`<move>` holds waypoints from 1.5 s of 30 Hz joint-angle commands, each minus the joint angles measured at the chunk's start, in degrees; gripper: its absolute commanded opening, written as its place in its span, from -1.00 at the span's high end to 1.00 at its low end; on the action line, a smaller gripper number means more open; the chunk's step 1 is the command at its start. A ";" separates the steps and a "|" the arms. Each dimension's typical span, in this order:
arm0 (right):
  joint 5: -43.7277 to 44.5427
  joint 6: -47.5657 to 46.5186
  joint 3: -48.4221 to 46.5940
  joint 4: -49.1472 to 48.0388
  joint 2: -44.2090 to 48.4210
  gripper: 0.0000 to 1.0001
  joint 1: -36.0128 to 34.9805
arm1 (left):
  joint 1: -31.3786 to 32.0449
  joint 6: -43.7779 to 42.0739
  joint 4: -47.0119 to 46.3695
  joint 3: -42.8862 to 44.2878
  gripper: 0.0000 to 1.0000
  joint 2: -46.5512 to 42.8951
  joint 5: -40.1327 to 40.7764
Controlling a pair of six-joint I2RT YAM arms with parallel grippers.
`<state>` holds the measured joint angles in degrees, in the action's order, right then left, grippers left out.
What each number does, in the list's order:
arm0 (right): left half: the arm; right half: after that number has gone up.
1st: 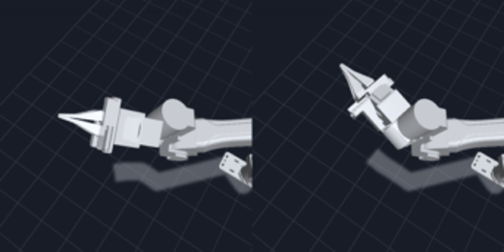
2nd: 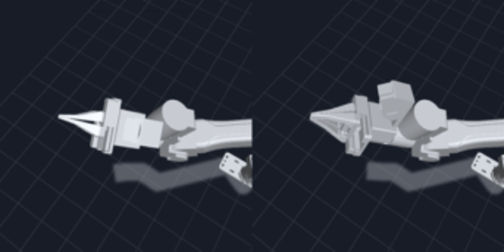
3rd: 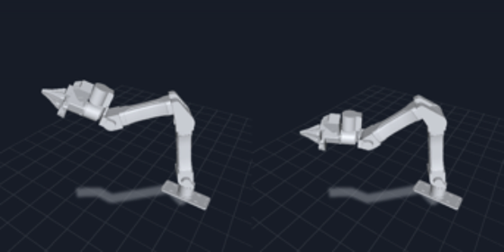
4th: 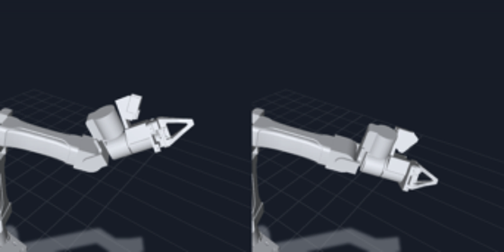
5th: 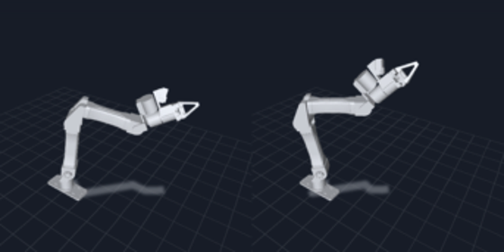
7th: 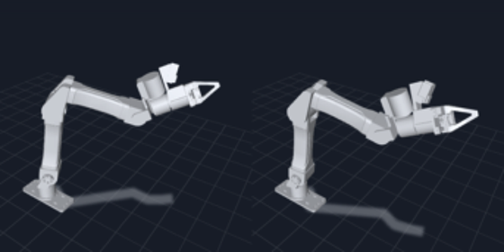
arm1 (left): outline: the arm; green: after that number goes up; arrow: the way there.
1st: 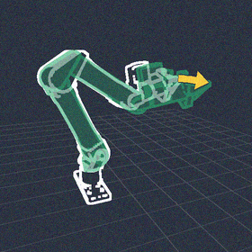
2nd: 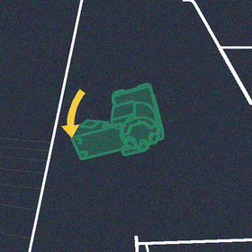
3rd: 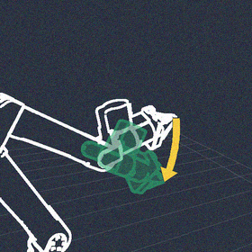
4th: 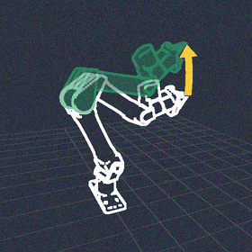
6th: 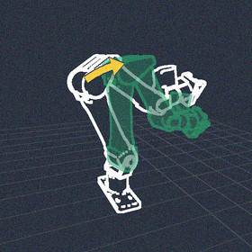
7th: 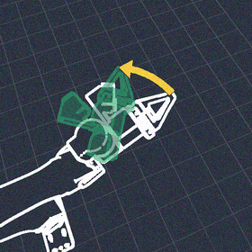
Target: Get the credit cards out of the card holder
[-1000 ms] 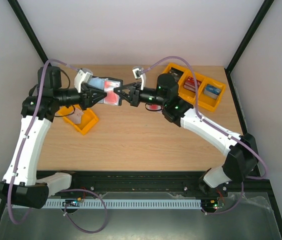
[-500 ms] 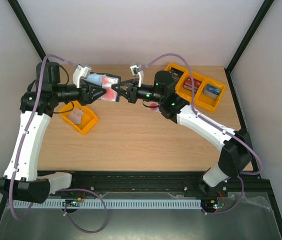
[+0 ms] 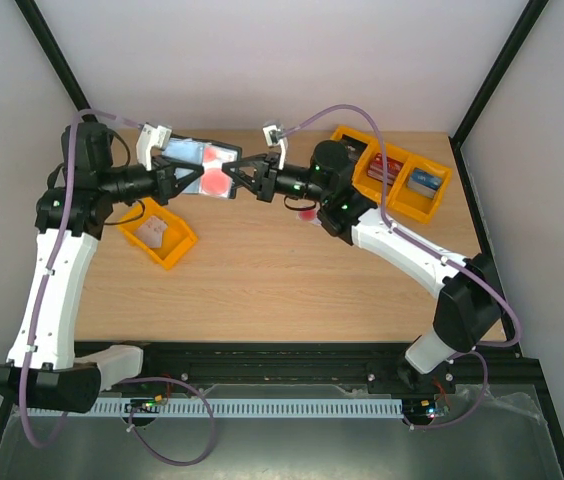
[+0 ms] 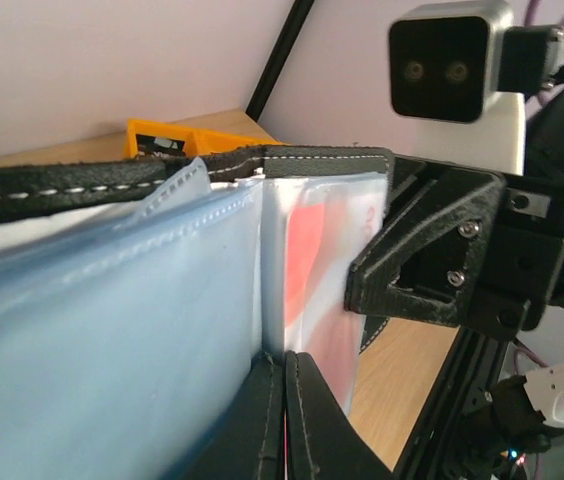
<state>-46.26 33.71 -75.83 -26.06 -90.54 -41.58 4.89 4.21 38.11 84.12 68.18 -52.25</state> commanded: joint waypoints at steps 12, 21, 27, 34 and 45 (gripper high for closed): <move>-3.52 -3.02 5.35 5.22 8.60 0.97 2.65 | 0.76 -9.95 6.89 -0.10 0.95 -5.99 1.35; -6.13 -4.29 5.87 8.00 10.82 0.97 3.38 | -1.72 -15.97 11.63 0.83 0.58 -9.98 0.25; -11.00 -7.81 6.75 10.60 13.64 0.97 3.04 | -4.05 -18.18 11.80 -1.85 -0.99 -13.42 -0.04; -14.24 -12.22 8.02 10.00 15.96 0.97 0.91 | -4.18 -14.65 7.22 -6.02 -0.99 -11.91 -8.13; -16.66 -13.61 2.84 9.43 10.26 0.97 -1.21 | 1.12 -12.31 7.20 -6.54 -0.21 -8.21 -13.21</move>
<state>-60.38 21.58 -70.02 -14.59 -79.26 -42.13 4.25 -8.10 45.63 78.39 58.74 -65.54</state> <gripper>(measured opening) 0.041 0.837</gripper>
